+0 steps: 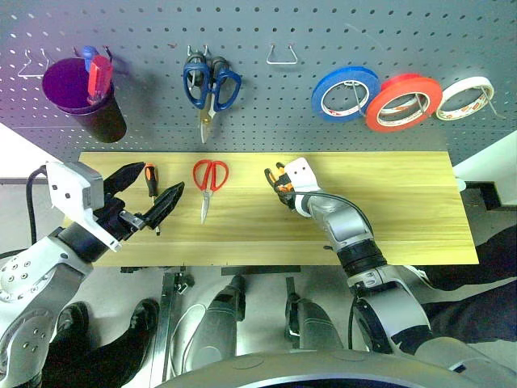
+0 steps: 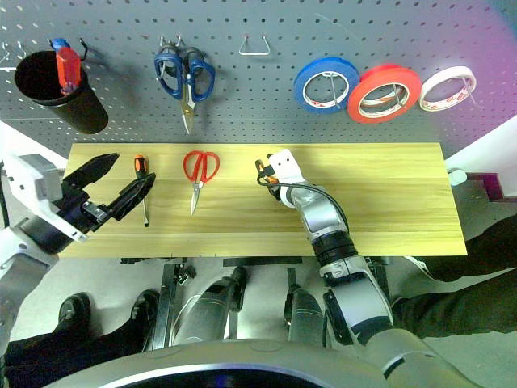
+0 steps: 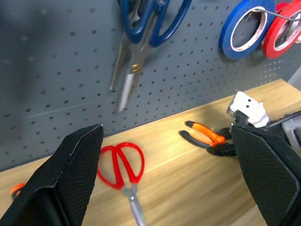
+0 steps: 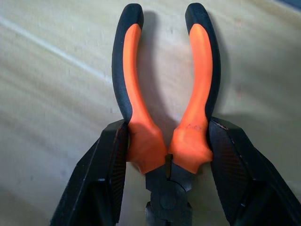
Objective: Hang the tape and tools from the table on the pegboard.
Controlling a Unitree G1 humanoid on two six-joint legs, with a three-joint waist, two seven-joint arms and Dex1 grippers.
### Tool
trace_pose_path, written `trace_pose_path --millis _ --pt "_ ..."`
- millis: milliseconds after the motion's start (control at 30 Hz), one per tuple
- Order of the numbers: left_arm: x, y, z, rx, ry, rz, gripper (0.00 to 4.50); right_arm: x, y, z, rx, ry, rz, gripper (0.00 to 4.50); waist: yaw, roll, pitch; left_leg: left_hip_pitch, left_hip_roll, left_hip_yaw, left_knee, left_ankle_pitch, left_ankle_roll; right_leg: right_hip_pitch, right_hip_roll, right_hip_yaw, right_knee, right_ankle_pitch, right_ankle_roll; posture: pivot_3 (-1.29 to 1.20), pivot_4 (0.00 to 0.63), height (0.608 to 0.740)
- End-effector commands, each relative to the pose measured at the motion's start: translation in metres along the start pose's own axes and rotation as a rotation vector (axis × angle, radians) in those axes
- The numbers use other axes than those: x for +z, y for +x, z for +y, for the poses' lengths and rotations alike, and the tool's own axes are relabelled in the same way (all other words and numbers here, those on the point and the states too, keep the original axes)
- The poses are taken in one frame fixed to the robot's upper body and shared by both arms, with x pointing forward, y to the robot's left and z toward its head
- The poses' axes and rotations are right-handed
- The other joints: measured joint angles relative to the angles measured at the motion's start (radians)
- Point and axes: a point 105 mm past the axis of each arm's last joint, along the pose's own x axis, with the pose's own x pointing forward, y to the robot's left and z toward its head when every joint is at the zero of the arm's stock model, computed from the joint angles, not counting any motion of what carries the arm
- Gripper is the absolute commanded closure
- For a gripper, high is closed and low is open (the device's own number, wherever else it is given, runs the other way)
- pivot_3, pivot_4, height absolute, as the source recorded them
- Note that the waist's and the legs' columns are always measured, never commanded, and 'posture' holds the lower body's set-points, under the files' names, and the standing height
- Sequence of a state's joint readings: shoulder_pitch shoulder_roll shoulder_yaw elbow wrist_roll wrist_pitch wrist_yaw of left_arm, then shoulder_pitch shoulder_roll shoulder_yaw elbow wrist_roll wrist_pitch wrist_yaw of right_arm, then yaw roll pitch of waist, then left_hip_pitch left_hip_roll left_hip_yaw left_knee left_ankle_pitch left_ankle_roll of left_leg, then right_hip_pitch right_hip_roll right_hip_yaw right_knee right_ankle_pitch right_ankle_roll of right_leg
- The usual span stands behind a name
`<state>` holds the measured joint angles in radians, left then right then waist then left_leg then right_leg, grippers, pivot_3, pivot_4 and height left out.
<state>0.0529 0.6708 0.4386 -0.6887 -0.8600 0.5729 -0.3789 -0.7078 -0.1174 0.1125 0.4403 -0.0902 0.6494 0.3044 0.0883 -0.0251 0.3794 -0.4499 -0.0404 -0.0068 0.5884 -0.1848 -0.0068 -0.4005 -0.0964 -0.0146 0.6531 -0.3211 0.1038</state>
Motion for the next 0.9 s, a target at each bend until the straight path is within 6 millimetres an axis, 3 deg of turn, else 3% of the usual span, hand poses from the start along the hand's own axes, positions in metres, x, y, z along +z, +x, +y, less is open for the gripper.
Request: trace_pose_path --millis 33,267,567,900 --pt "0.005 0.005 0.001 -0.013 0.010 -0.043 0.00 -0.006 -0.005 0.005 0.036 0.056 0.013 2.33 0.000 0.000 0.000 0.000 0.000 0.000 0.000 0.000 0.000 0.000 0.000 0.000 0.000 0.000 0.000 0.18 0.360 0.740" --pt "0.003 0.018 0.003 -0.035 -0.015 -0.075 0.00 0.005 -0.015 -0.005 0.025 0.153 -0.053 2.33 -0.004 0.000 0.000 -0.002 0.001 -0.001 0.004 0.000 0.001 0.000 0.000 -0.002 0.001 0.001 -0.001 0.13 0.336 0.740" --pt "-0.004 0.032 -0.001 -0.104 -0.059 -0.078 0.00 0.016 -0.032 -0.016 0.018 0.219 -0.163 2.33 -0.044 -0.001 -0.001 -0.011 0.001 -0.005 0.010 0.001 0.001 -0.004 0.000 -0.013 0.003 0.001 -0.002 0.08 0.324 0.740" --pt "-0.011 0.024 -0.005 -0.189 -0.126 -0.001 0.00 0.034 -0.044 0.000 0.160 0.264 -0.276 2.33 -0.083 -0.001 -0.001 -0.012 0.002 -0.006 0.019 0.001 0.001 -0.004 -0.001 -0.016 0.012 0.001 -0.002 0.05 0.321 0.740"
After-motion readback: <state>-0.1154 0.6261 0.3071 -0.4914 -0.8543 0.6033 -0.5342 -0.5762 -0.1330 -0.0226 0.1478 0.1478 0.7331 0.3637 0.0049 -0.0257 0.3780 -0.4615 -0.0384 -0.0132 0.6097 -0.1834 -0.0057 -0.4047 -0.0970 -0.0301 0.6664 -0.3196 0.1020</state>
